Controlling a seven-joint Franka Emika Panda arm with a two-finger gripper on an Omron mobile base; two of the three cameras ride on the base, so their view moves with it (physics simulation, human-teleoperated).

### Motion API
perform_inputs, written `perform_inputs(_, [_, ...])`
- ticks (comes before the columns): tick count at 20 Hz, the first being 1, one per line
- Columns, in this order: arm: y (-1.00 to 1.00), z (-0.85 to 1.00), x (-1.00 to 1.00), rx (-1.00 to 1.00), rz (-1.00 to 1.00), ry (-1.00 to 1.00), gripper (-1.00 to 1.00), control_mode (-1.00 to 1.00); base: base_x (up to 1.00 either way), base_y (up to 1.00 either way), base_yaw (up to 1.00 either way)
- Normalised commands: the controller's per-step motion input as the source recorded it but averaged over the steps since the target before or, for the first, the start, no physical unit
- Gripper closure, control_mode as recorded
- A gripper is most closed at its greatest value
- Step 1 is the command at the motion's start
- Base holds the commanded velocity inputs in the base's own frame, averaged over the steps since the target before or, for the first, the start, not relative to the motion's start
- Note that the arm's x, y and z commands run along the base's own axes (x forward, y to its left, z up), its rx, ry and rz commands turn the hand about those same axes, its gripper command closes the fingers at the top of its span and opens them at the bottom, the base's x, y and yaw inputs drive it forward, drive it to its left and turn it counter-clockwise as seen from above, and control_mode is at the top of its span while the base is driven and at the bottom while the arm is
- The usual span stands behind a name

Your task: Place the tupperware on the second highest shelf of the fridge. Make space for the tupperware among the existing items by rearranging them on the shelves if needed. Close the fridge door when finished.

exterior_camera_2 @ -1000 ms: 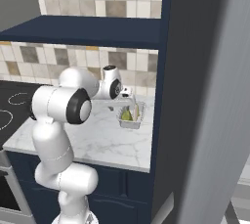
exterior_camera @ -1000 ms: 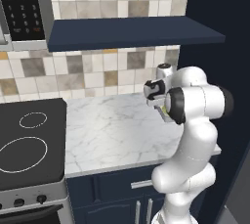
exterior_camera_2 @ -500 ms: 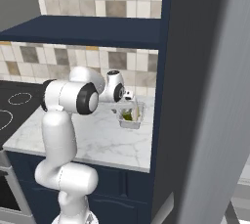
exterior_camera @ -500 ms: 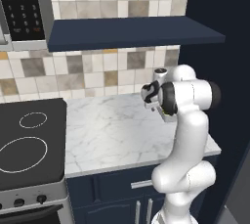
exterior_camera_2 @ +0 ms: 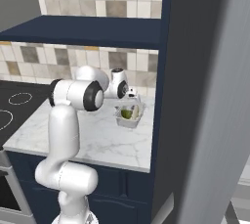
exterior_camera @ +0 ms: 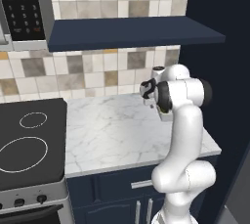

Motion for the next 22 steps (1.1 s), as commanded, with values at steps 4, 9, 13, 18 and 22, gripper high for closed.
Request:
perform_inputs(4, [0.00, -0.59, 0.18, 0.00, 0.00, 0.01, -1.00, -1.00, 0.00, 0.00, 0.00])
perform_inputs(9, [0.00, -0.68, 0.05, -0.01, 0.01, 0.03, 1.00, -1.00, 0.00, 0.00, 0.00])
perform_inputs(13, [-0.16, -0.38, -0.05, 0.00, 0.08, -0.04, 1.00, -1.00, 0.00, 0.00, 0.00])
perform_inputs(18, [-0.01, -0.13, -0.22, 0.03, 0.37, -0.13, 1.00, -1.00, 0.00, 0.00, 0.00])
perform_inputs(22, [0.06, 0.15, -0.74, 0.00, 0.52, -0.19, 1.00, -1.00, 0.00, 0.00, 0.00])
